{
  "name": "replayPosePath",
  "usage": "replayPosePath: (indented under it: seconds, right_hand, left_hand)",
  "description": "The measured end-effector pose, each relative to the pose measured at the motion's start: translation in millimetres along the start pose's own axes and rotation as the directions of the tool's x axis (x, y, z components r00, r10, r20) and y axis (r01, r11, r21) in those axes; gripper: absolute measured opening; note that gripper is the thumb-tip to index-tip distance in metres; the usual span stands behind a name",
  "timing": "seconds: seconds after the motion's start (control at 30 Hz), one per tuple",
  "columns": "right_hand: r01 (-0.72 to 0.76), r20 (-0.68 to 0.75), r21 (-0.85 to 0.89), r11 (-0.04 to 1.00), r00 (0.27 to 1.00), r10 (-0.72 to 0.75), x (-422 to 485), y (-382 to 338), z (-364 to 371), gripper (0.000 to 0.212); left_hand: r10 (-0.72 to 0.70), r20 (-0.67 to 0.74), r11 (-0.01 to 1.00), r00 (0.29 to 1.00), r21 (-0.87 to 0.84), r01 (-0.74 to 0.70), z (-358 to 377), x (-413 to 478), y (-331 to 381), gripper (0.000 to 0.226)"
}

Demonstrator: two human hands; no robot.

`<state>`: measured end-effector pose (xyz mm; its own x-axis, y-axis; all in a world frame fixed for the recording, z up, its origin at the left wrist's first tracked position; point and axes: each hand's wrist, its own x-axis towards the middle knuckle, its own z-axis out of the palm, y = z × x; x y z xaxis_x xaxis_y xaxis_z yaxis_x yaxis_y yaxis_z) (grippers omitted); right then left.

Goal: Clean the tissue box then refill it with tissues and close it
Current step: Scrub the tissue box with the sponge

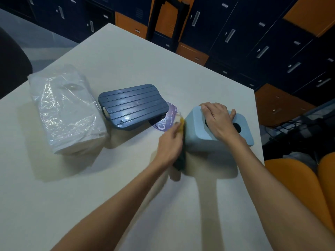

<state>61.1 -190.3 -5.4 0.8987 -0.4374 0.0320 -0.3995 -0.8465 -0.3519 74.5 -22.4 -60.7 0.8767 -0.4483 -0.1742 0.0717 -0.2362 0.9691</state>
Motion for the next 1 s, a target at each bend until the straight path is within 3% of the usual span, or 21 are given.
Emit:
replayPosePath:
  seconds: [0.1, 0.27, 0.53, 0.67, 0.77, 0.87, 1.0]
  right_hand:
    - [0.003, -0.01, -0.003, 1.0, 1.0, -0.003, -0.3, -0.4, -1.0, 0.035]
    - [-0.001, -0.016, -0.005, 1.0, 1.0, 0.0, 0.7, -1.0, -1.0, 0.034]
    - [0.007, -0.015, -0.023, 1.0, 1.0, -0.007, 2.2, -0.2, -0.8, 0.035]
    - [0.005, -0.026, 0.004, 1.0, 1.0, -0.005, 1.4, -1.3, -0.8, 0.033]
    - [0.009, -0.027, 0.006, 1.0, 1.0, -0.009, 0.4, -1.3, -1.0, 0.032]
    - [0.02, -0.031, 0.011, 1.0, 0.999, -0.02, 1.9, -0.5, -0.5, 0.031]
    - [0.017, -0.032, -0.004, 1.0, 0.999, -0.017, 2.3, 0.1, 0.0, 0.032]
  left_hand:
    - [-0.103, -0.096, 0.975, 0.99, -0.209, 0.082, -10.8, 45.0, 15.7, 0.039]
    - [-0.062, -0.12, 0.938, 0.991, -0.345, 0.017, 17.0, 46.3, 19.8, 0.022]
    - [0.001, -0.248, 0.896, 0.969, -0.43, -0.111, 47.3, -36.4, 6.8, 0.034]
    - [-0.03, -0.185, 0.936, 0.982, -0.35, -0.038, 35.9, 14.9, 14.5, 0.034]
    - [-0.025, -0.158, 0.919, 0.987, -0.391, -0.039, 28.5, 45.3, 32.1, 0.032]
    - [0.075, -0.213, 0.875, 0.974, -0.455, -0.167, 37.4, 14.2, 36.1, 0.029]
    - [0.031, -0.316, 0.887, 0.948, -0.429, -0.172, 52.0, -38.9, 1.9, 0.032]
